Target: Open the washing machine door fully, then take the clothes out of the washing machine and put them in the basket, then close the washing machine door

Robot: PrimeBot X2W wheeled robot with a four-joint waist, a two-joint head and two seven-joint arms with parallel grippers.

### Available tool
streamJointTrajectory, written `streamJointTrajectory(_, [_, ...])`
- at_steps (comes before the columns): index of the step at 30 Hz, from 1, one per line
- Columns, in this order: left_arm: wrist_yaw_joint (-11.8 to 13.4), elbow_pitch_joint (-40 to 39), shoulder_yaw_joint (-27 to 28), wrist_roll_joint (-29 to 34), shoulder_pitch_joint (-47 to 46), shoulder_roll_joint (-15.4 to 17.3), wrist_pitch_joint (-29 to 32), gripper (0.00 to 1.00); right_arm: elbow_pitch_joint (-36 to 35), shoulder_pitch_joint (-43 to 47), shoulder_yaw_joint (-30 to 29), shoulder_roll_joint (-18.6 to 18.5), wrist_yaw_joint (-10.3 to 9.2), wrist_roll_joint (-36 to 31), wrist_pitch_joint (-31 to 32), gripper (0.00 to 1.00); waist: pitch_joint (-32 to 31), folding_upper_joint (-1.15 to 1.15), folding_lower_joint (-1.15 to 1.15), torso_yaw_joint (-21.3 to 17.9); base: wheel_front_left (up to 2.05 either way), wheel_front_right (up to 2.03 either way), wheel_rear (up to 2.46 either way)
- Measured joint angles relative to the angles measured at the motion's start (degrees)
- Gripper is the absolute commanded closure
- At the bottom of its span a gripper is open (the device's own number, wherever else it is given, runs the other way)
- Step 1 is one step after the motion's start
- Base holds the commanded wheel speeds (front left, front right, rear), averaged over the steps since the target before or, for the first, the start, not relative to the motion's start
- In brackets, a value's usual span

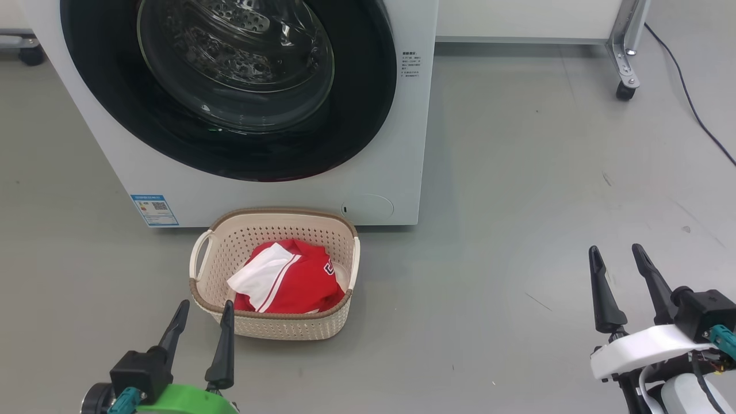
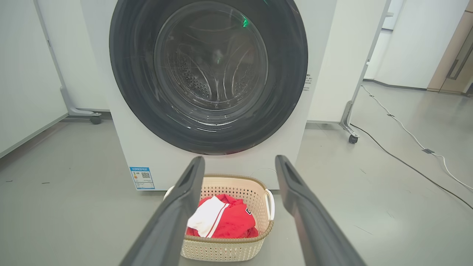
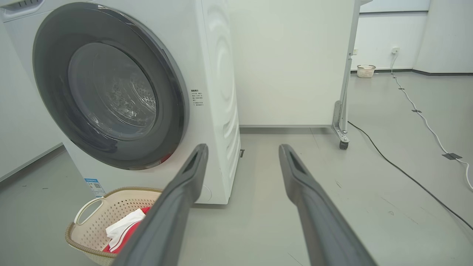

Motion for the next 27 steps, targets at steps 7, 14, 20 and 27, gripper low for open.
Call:
streamJointTrajectory(7, [0.0,0.4,0.0,0.0,0.0,0.0,0.0,0.0,-0.4,0.9,-0.4,0.4,0.07,-0.5,0.0,0.0,0.1,0.0,0.0,0.0,0.0,0.0,0.0])
streamJointTrajectory(14, [0.0,1.0,-0.2,-0.1,0.0,-0.1,0.0,0.0,-0.7,1.0,-0.8,0.6,0.23,-1.0,0.0,0.0,0.0,0.0,0.0,0.0,0.0,0.0,0.0])
streamJointTrajectory(20, [0.0,1.2,-0.3,-0.5,0.0,-0.1,0.0,0.0,-0.9,1.8,-0.9,1.1,0.52,-1.1,0.0,0.0,-0.1,0.0,0.0,0.1,0.0,0.0,0.0])
streamJointTrajectory(27, [0.0,1.2,-0.3,-0.6,0.0,-0.1,0.0,0.0,-0.9,1.9,-1.2,1.3,0.68,-1.3,0.0,0.0,-0.2,0.0,0.0,0.1,0.0,0.0,0.0])
